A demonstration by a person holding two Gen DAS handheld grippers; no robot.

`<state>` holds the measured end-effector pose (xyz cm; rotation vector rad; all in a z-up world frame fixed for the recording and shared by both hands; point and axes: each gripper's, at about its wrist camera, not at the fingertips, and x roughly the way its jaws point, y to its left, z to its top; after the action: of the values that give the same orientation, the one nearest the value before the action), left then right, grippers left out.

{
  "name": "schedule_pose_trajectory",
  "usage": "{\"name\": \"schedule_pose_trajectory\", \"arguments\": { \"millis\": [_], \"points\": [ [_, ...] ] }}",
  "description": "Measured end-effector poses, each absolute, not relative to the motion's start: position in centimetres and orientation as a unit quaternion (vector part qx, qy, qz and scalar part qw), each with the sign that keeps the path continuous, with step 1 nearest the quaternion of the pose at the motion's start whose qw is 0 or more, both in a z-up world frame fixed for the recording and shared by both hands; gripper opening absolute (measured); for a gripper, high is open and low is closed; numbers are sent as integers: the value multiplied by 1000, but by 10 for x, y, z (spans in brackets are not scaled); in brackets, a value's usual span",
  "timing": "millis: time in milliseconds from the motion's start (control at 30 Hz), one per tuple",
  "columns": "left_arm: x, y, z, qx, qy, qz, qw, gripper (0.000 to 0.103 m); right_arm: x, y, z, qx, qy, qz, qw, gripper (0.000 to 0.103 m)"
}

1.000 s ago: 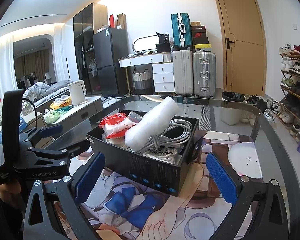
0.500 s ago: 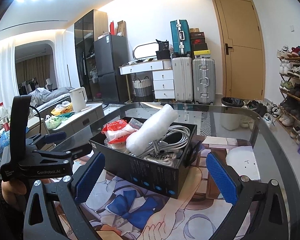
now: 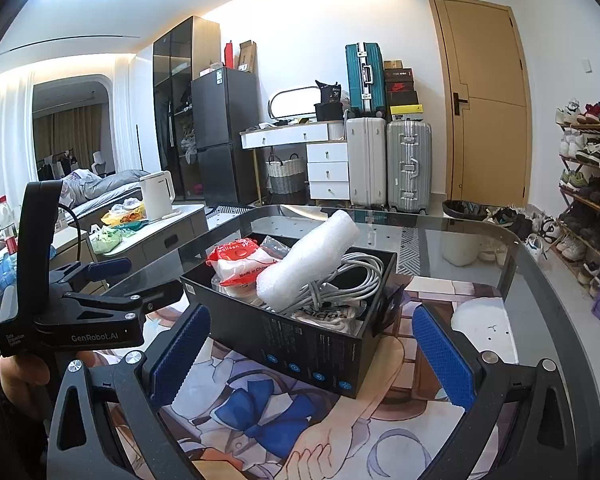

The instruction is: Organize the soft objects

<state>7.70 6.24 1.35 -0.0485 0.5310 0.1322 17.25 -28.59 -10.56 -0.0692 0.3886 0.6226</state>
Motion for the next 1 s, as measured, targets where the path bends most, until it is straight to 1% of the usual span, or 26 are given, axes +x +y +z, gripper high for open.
{"name": "schedule_pose_trajectory", "arguments": {
  "millis": [1000],
  "points": [
    [75, 60, 17, -23, 257, 65, 964, 103, 173, -286, -106, -34, 189, 304, 933, 102]
  ]
}}
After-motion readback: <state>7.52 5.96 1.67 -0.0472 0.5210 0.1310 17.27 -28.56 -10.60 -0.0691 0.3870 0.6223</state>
